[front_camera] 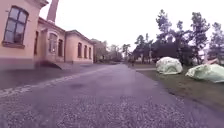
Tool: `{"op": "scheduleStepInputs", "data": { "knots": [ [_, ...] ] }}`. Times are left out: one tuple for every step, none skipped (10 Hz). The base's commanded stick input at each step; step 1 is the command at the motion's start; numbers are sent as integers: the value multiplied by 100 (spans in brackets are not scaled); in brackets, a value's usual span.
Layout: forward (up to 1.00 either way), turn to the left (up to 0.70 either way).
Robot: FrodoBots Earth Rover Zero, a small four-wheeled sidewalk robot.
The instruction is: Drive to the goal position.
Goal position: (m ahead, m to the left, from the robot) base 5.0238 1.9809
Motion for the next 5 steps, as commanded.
{"op": "scheduleStepInputs", "data": {
  "knots": [
    [100,0],
    [100,0],
    [100,0],
    [100,0],
    [100,0]
  ]
}}
